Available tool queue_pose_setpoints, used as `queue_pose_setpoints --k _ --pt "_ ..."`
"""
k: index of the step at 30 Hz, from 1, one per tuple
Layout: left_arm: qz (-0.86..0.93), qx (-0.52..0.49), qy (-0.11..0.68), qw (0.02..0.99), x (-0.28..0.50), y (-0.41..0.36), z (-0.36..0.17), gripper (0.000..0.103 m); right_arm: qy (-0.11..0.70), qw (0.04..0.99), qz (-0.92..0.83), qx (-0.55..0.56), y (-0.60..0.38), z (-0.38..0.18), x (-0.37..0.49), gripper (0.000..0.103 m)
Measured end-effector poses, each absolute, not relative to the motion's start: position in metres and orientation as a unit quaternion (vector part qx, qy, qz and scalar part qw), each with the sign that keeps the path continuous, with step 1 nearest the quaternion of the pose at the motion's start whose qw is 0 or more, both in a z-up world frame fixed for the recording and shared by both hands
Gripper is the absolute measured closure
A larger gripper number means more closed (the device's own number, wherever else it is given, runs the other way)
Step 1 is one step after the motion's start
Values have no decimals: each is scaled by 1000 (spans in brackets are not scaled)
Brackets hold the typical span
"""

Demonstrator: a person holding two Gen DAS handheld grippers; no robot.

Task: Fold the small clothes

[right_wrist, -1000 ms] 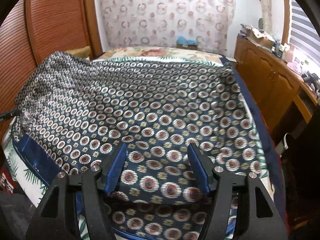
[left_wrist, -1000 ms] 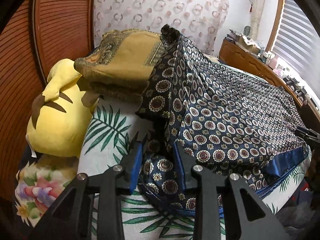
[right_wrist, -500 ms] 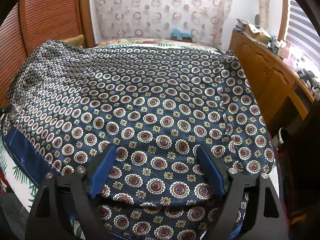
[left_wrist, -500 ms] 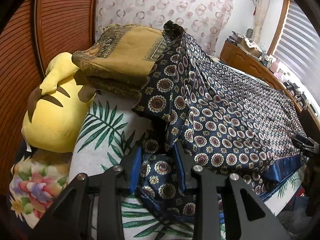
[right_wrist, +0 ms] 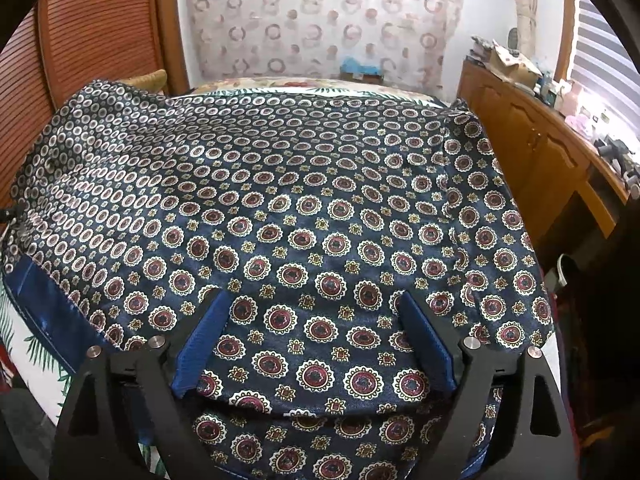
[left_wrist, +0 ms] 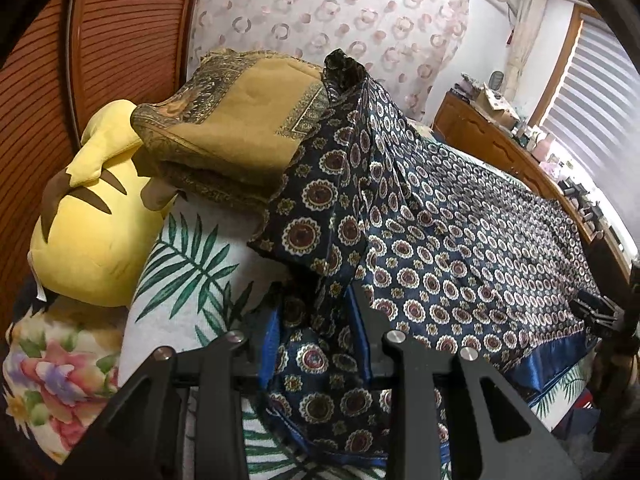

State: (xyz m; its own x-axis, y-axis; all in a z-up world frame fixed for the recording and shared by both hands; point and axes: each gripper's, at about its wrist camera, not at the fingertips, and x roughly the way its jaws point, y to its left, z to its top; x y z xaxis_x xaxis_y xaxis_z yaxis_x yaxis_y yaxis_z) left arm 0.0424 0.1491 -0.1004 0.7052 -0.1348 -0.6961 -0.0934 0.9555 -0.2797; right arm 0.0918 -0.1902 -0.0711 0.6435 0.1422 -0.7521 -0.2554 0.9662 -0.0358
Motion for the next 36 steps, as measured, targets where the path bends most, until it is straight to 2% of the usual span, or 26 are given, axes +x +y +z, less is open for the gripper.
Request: queue_pose_setpoints --k 7,8,11,21,29,36 --pt "-20 -167 381 909 48 155 -104 75 408 904 110 -69 -190 -71 92 14" --pt "-22 -166 380 910 48 155 -104 86 408 904 110 -69 -190 -71 92 14" --pt "-36 -158 364 917 44 152 -98 102 408 904 110 -69 -190 -71 92 14" --pt "-97 -132 278 947 28 110 -32 103 408 904 110 -70 -190 -71 92 14" --pt "-177 -101 243 948 54 54 15 103 393 911 116 -39 -205 -63 92 14" --pt "-245 -67 238 937 82 -3 39 103 358 929 87 -24 -245 -33 81 14"
